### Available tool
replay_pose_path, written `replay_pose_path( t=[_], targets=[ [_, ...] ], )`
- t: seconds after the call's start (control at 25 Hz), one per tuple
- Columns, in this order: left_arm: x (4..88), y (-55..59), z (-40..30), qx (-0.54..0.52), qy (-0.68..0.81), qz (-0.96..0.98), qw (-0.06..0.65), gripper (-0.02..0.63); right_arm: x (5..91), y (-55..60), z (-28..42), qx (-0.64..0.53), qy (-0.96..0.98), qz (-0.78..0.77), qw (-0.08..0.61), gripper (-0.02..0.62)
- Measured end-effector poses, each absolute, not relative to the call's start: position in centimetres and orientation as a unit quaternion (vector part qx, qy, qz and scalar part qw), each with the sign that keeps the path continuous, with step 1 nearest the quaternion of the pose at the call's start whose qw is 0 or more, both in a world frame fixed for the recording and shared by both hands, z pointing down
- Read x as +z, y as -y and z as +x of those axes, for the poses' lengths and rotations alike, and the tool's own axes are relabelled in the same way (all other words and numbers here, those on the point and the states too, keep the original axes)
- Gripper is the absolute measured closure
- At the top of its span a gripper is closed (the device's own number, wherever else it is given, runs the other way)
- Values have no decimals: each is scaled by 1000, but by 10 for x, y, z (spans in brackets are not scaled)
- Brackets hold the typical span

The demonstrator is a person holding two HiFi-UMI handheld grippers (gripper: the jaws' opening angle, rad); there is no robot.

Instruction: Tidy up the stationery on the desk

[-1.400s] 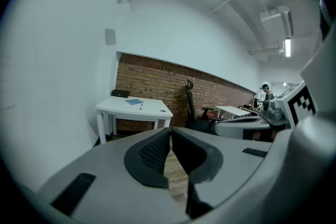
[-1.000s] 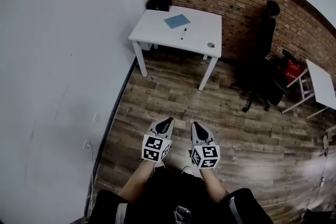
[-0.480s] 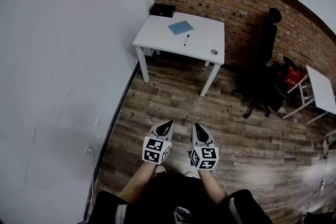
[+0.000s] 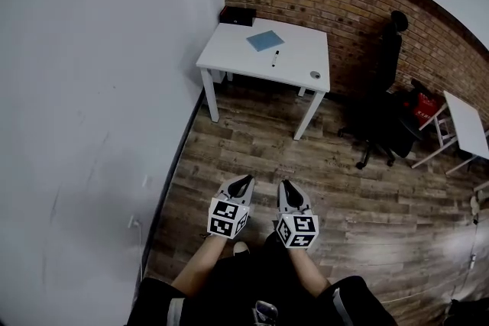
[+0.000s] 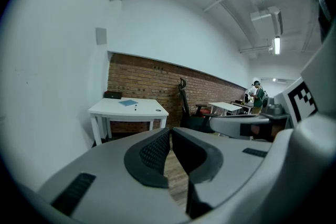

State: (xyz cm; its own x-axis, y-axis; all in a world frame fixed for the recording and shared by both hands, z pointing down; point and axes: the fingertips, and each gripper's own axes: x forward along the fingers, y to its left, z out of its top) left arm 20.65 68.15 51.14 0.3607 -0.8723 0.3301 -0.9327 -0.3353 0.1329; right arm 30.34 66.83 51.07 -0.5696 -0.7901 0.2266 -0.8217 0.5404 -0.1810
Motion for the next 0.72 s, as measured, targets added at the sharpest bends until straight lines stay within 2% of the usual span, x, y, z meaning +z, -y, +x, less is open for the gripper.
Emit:
replay_pose_path(
  t=[0.4, 0.72],
  targets=[
    [522, -663, 192, 104, 549, 815, 157, 578, 524, -652, 295, 144, 868, 470, 71, 569],
    [532, -601, 166, 112, 552, 813, 148, 578, 542, -586, 281, 152, 862, 477, 73, 569]
  ],
)
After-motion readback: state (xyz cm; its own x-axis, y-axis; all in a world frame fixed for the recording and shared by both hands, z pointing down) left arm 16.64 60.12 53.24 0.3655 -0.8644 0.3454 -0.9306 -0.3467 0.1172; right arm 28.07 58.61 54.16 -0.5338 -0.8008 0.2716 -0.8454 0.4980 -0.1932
